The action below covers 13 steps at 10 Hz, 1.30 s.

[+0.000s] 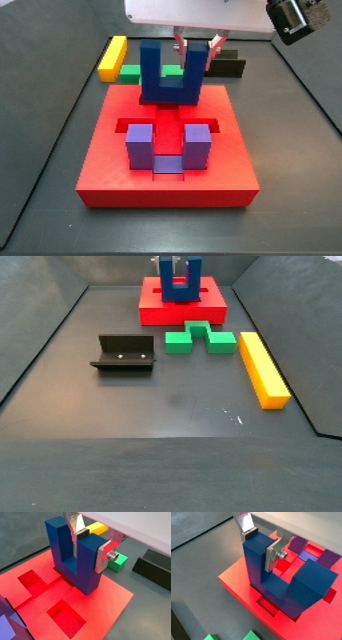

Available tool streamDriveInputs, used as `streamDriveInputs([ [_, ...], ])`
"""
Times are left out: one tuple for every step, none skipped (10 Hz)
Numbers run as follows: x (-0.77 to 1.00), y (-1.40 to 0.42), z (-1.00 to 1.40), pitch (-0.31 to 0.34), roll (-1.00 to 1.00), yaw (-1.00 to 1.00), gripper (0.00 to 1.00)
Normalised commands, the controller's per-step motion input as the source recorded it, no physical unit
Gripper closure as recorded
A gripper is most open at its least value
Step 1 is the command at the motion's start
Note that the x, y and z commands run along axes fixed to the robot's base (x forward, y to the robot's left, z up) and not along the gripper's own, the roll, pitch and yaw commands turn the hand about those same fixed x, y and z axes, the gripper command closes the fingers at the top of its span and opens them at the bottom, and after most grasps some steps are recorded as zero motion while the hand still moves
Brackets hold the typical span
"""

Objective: Pick up the blue object. Move up. Move to above the board. Insert the blue object.
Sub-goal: Insert the blue object.

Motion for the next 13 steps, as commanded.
streamDriveInputs([
  [-0.13, 0.00, -0.09, -0.160, -0.10, 0.10, 1.00],
  [-0.03, 0.00, -0.13, -0.146, -0.05, 0.09, 1.00],
  [0.00, 0.00, -0.23, -0.114, 0.00, 0.03, 1.00],
  [0.00, 0.04, -0.27, -0.089, 0.05, 0.00, 1.00],
  [-0.10, 0.11, -0.24, -0.067, 0.04, 0.00, 1.00],
  [-0.27, 0.11, -0.15, -0.051, 0.00, -0.01, 1.00],
  [-0.21, 0.03, -0.10, -0.050, -0.05, 0.00, 1.00],
  [-0.14, 0.00, -0.09, -0.071, -0.06, 0.00, 1.00],
  [-0.06, 0.00, -0.08, -0.074, -0.04, 0.00, 1.00],
  [0.07, 0.00, -0.13, -0.051, 0.00, 0.01, 1.00],
  [0.20, -0.01, -0.19, -0.051, 0.00, 0.04, 1.00],
  [0.27, -0.01, -0.20, -0.036, 0.00, 0.02, 1.00],
  [0.24, 0.00, -0.23, -0.040, 0.00, 0.00, 1.00],
])
